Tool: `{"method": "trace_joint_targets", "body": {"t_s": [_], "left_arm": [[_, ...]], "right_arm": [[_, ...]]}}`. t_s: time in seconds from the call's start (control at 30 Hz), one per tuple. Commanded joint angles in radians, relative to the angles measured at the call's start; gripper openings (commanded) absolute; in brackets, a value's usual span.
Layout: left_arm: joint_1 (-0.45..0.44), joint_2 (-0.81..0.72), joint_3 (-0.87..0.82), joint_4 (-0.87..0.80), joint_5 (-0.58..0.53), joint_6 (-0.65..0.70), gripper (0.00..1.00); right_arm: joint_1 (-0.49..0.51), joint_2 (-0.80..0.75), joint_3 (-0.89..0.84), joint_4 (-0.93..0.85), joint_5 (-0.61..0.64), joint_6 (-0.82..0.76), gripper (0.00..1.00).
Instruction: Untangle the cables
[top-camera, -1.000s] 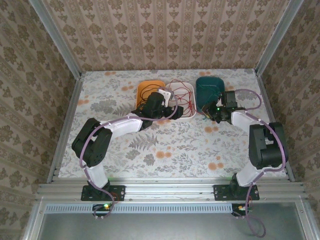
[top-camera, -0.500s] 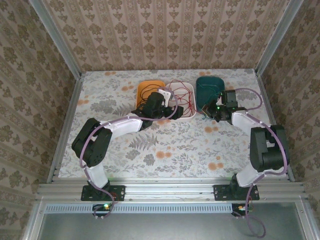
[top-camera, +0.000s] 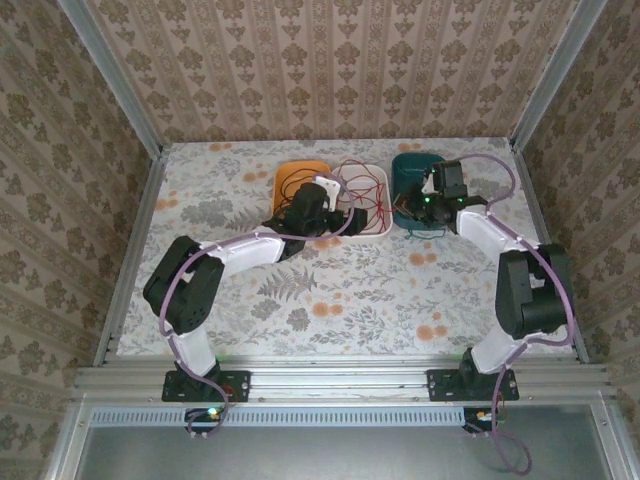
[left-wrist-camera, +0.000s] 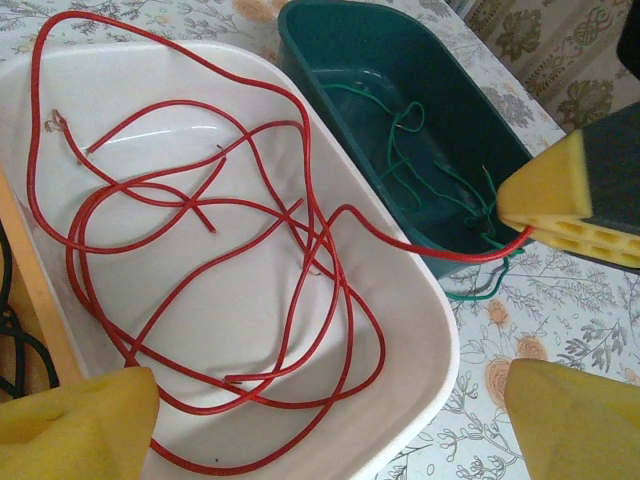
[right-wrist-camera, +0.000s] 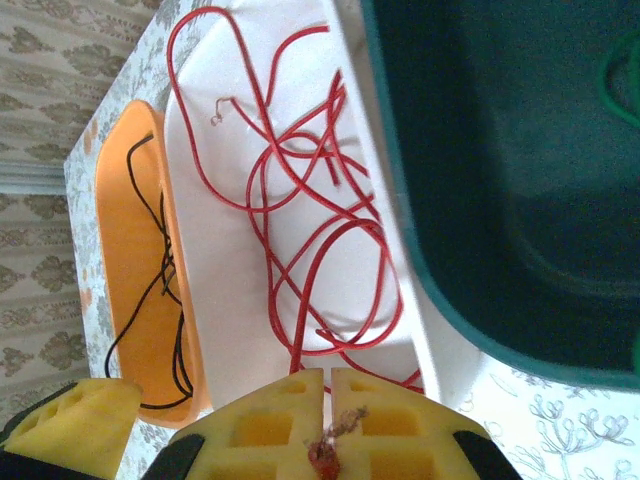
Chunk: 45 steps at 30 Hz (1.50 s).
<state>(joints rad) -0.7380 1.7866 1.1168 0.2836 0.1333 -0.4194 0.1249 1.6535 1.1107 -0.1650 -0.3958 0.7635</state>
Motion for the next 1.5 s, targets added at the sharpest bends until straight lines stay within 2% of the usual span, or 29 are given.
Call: {"method": "trace_joint_targets", "body": {"t_s": [0.0,0.43,0.63,0.67,0.77,0.8,0.87,0.97,1.23,1.37,1.43,1.47], "left_arm": [[0.012,-0.032,-0.018,0.032,-0.008,-0.023,0.90],[0.032,-0.089,-0.084,0.033,-0.052,-0.024,0.90],[0.031,-0.102,-0.089,0.013,-0.055,-0.012,0.90],[0.031,-0.103,-0.088,0.008,-0.055,-0.007,0.90],[0.031,-0.107,-0.081,-0.006,-0.061,0.004,0.91],[0.031,-0.108,-0.080,-0.006,-0.063,0.008,0.91],[0.031,-0.108,-0.075,-0.010,-0.064,0.013,0.91],[0.032,-0.102,-0.063,-0.011,-0.063,0.016,0.91],[0.030,-0.090,-0.047,-0.006,-0.050,0.016,0.91],[0.029,-0.085,-0.045,-0.007,-0.039,0.024,0.91],[0.029,-0.082,-0.045,-0.008,-0.035,0.024,0.91],[0.028,-0.081,-0.045,-0.007,-0.034,0.024,0.91]], "right_arm": [[0.036,0.051,0.061,-0.082,0.032,-0.055,0.01],[0.151,0.304,0.273,-0.234,0.096,-0.146,0.02],[0.184,0.364,0.325,-0.268,0.103,-0.167,0.05],[0.185,0.357,0.325,-0.264,0.101,-0.170,0.07],[0.185,0.301,0.310,-0.223,0.107,-0.174,0.32],[0.184,0.278,0.310,-0.215,0.114,-0.176,0.38],[0.182,0.238,0.310,-0.206,0.130,-0.181,0.44],[0.177,0.190,0.309,-0.222,0.179,-0.182,0.49],[0.142,0.098,0.260,-0.246,0.259,-0.169,0.53],[0.116,0.056,0.230,-0.234,0.243,-0.175,0.53],[0.115,0.054,0.232,-0.236,0.203,-0.208,0.47],[0.115,0.060,0.237,-0.245,0.183,-0.220,0.39]]}}
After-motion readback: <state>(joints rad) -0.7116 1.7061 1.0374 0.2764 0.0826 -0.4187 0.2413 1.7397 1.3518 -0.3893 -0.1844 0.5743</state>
